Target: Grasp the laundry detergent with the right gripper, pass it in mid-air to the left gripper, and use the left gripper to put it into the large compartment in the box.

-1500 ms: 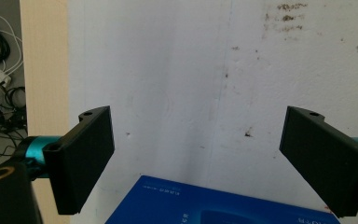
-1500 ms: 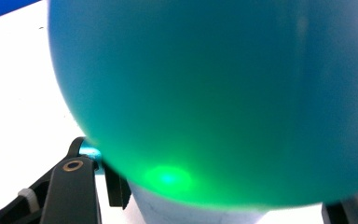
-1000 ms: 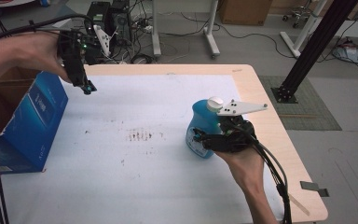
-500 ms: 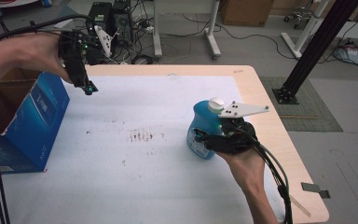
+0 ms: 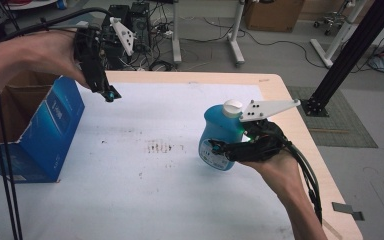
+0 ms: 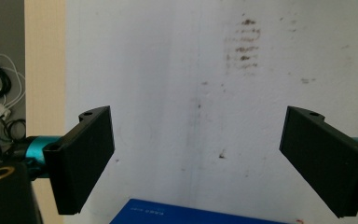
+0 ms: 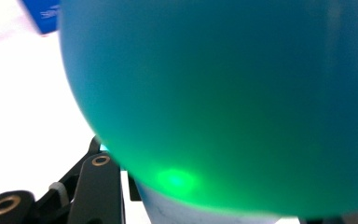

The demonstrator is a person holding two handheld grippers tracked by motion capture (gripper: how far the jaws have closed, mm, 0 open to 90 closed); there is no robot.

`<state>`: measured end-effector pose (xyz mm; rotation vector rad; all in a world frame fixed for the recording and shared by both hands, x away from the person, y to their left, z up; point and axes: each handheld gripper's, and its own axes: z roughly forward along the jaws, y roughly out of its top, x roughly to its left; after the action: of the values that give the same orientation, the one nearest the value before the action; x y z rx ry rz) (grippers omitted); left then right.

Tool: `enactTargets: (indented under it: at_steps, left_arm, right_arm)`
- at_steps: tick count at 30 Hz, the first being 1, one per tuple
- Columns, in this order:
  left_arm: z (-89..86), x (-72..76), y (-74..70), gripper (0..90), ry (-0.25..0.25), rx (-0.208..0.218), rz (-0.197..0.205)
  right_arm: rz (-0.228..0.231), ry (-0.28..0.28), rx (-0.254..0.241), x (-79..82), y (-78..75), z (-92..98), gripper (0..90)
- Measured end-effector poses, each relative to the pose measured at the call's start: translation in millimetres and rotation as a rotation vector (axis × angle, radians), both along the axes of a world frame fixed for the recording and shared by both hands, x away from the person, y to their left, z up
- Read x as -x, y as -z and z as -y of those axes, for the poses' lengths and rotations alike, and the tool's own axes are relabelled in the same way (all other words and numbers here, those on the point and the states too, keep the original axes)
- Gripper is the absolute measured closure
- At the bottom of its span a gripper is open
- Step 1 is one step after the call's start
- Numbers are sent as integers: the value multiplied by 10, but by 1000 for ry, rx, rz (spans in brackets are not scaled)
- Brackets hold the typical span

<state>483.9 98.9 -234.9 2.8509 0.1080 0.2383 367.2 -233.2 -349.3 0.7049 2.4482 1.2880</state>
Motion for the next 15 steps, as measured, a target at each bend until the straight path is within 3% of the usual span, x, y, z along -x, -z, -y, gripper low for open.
enactTargets:
  at_steps: [6,7,10,15]
  left_arm:
    - [123,206,-142,101,38,28,-5]
    - [123,206,-142,104,38,28,-5]
    - [172,280,-208,109,45,55,-37]
    - [246,362,-210,109,61,48,-67]
  right_arm:
    - [-2,-150,-8,-149,-162,-162,464]
    - [-2,-150,-8,-149,-162,-162,464]
    - [4,-249,9,-240,-207,-314,463]
    - [8,-352,43,-345,-245,-573,463]
